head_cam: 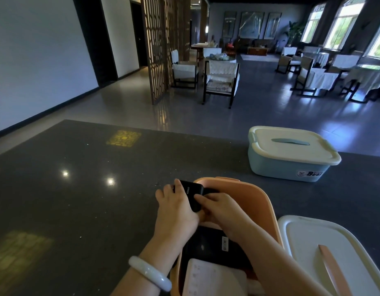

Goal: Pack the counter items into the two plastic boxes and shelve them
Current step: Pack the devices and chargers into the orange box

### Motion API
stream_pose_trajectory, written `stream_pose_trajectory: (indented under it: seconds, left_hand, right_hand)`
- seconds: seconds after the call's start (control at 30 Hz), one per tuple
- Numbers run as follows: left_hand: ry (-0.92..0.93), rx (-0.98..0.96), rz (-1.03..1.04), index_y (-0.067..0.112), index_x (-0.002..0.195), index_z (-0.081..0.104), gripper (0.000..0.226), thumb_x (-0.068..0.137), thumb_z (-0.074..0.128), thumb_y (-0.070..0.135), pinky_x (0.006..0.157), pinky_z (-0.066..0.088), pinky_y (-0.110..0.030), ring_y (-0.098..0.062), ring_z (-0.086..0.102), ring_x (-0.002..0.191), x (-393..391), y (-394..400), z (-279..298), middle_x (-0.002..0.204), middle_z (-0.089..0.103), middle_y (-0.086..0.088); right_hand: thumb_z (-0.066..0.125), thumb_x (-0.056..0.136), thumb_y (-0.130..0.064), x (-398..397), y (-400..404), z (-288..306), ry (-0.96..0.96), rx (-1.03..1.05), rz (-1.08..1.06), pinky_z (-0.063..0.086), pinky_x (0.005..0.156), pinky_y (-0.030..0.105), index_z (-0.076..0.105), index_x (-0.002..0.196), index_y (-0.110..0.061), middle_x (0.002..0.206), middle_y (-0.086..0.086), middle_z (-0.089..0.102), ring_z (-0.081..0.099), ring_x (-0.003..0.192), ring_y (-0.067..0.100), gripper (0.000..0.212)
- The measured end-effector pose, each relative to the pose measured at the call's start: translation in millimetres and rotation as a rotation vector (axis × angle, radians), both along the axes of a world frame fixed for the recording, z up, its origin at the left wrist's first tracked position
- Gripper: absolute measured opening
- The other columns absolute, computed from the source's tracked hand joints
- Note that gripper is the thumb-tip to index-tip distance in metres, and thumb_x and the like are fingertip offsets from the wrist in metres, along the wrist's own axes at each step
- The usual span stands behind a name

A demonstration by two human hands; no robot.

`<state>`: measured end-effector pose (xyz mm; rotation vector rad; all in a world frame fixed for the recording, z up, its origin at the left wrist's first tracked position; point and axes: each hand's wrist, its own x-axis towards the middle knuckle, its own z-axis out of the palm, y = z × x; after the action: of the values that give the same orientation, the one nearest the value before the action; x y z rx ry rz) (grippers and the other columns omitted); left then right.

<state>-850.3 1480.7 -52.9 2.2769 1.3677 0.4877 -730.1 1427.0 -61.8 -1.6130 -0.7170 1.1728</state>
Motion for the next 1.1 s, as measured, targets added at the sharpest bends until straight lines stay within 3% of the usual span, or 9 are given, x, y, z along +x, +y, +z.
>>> stream_pose_trajectory:
  seconds: [0.17, 0.33, 0.47, 0.57, 0.67, 0.77, 0.87, 1.0, 1.1]
  left_hand:
    - [-0.042, -0.123, -0.037, 0.018, 0.152, 0.015, 0.099, 0.078, 0.07, 0.054, 0.105, 0.032, -0.033, -0.025, 0.02, 0.134, -5, 8, 0, 0.145, 0.028, -0.004]
    - [-0.186, -0.276, -0.044, 0.021, 0.146, 0.034, 0.078, 0.081, 0.071, 0.046, 0.106, 0.04, -0.036, -0.02, 0.041, 0.131, -13, 27, 2, 0.142, 0.042, -0.002]
    - [-0.273, -0.415, -0.061, 0.024, 0.139, 0.045, 0.063, 0.084, 0.071, 0.039, 0.087, 0.047, -0.027, -0.014, 0.053, 0.113, -13, 39, 4, 0.128, 0.053, 0.004]
    - [-0.339, -0.506, -0.074, 0.025, 0.126, 0.058, 0.044, 0.085, 0.07, 0.036, 0.067, 0.038, -0.016, -0.003, 0.053, 0.095, -11, 46, 10, 0.11, 0.056, 0.01]
    - [-0.375, -0.586, -0.12, 0.024, 0.107, 0.07, 0.023, 0.086, 0.07, 0.033, 0.068, 0.042, -0.018, -0.003, 0.062, 0.089, -11, 51, 13, 0.095, 0.07, 0.009]
    - [-0.418, -0.643, -0.118, 0.021, 0.093, 0.074, 0.009, 0.085, 0.071, 0.026, 0.067, 0.052, -0.023, -0.008, 0.07, 0.079, -11, 49, 13, 0.081, 0.075, 0.004]
    - [-0.485, -0.598, -0.012, 0.02, 0.085, 0.073, 0.005, 0.082, 0.074, 0.023, 0.066, 0.056, -0.027, -0.01, 0.071, 0.073, -6, 43, 9, 0.076, 0.074, 0.004]
    - [-0.555, -0.571, 0.105, 0.017, 0.081, 0.072, 0.008, 0.079, 0.078, 0.021, 0.071, 0.059, -0.038, -0.018, 0.071, 0.074, 0, 34, 4, 0.074, 0.074, -0.001]
    - [-0.53, -0.502, 0.124, 0.019, 0.078, 0.072, 0.009, 0.079, 0.078, 0.026, 0.062, 0.057, -0.031, -0.011, 0.07, 0.069, 1, 29, 0, 0.071, 0.073, 0.002]
  right_hand:
    - [0.062, 0.093, -0.024, 3, -4, -7, 0.157, 0.031, 0.005, 0.057, 0.085, 0.042, 0.071, 0.104, -0.005, 0.094, 0.014, 0.074, 0.071, 0.089, 0.028, 0.024]
    - [0.059, 0.094, -0.022, 8, -6, -9, 0.226, 0.066, 0.019, 0.055, 0.089, 0.044, 0.07, 0.108, -0.004, 0.104, 0.016, 0.072, 0.07, 0.097, 0.03, 0.025]
    - [0.059, 0.094, -0.021, 12, -6, -4, 0.199, 0.06, 0.054, 0.057, 0.08, 0.039, 0.07, 0.107, -0.005, 0.102, 0.014, 0.073, 0.07, 0.096, 0.029, 0.023]
    - [0.058, 0.094, -0.017, 20, -7, 3, 0.163, 0.044, 0.11, 0.056, 0.084, 0.041, 0.07, 0.108, -0.003, 0.104, 0.017, 0.072, 0.069, 0.097, 0.032, 0.022]
    - [0.056, 0.095, -0.014, 29, -8, 14, 0.077, 0.01, 0.2, 0.055, 0.089, 0.037, 0.07, 0.109, -0.005, 0.106, 0.015, 0.071, 0.067, 0.102, 0.03, 0.022]
    - [0.058, 0.094, -0.019, 32, -9, 22, -0.092, -0.007, 0.208, 0.055, 0.085, 0.028, 0.072, 0.107, -0.015, 0.099, 0.004, 0.074, 0.07, 0.094, 0.016, 0.02]
    - [0.063, 0.091, -0.031, 28, -7, 25, -0.451, -0.045, 0.16, 0.055, 0.083, 0.027, 0.071, 0.108, -0.023, 0.091, -0.005, 0.073, 0.069, 0.083, 0.009, 0.02]
    - [0.074, 0.071, -0.056, 16, -11, 21, -0.846, -0.072, 0.237, 0.047, 0.101, 0.034, 0.05, 0.131, -0.031, 0.129, -0.01, 0.052, 0.05, 0.118, 0.01, 0.069]
    - [0.075, 0.066, -0.061, 12, -15, 11, -1.068, -0.096, 0.255, 0.035, 0.107, 0.032, 0.034, 0.142, -0.031, 0.143, -0.01, 0.034, 0.032, 0.131, 0.015, 0.092]
